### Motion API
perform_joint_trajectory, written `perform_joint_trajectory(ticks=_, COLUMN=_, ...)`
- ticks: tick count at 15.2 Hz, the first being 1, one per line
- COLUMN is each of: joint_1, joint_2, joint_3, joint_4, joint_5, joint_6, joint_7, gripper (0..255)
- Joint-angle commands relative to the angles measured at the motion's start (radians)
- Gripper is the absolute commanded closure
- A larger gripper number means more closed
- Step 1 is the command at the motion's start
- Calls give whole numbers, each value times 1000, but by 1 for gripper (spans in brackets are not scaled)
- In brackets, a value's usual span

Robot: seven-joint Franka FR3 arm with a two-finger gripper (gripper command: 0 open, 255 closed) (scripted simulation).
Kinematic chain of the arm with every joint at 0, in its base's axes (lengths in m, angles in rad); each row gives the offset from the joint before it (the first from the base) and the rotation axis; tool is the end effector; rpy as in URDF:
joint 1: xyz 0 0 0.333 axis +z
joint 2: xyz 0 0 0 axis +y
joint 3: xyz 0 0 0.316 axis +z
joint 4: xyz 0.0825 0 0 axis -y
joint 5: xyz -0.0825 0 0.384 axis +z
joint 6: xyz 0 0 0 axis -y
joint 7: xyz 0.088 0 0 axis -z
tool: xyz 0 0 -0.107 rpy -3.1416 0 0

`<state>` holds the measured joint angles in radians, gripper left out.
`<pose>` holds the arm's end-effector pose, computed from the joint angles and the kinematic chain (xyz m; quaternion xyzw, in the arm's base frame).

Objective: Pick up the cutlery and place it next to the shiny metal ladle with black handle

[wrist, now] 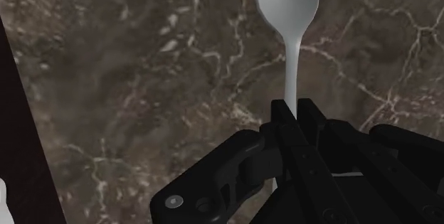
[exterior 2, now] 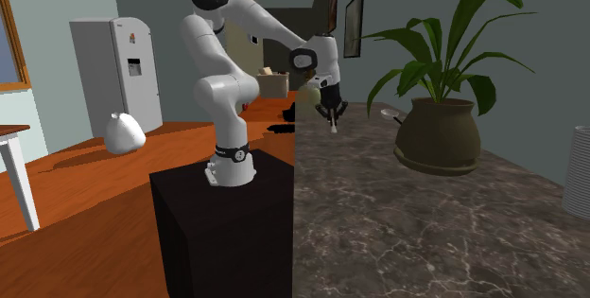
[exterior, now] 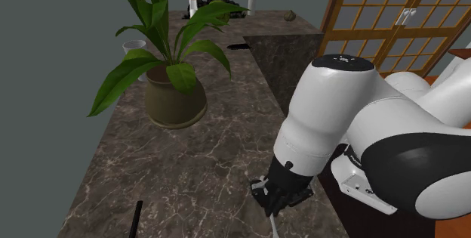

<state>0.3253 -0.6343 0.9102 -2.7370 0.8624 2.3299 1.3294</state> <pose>0.1419 0.3508 0.3465 -0.9230 0.3692 0.0476 0.0978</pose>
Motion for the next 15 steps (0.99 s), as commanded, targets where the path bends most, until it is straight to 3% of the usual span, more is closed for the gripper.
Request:
perform_joint_trajectory(ticks=1, joint_1=5, joint_2=-27, joint_3=-23, joint_4=11, joint_5=-15, joint_6=-39, joint_7=9, gripper=255)
perform_joint_trajectory(ticks=15, joint_1=15, joint_2=-149, joint_3=-152, joint_4=113, joint_5=-117, joint_6=-265, joint_7=62, gripper=255)
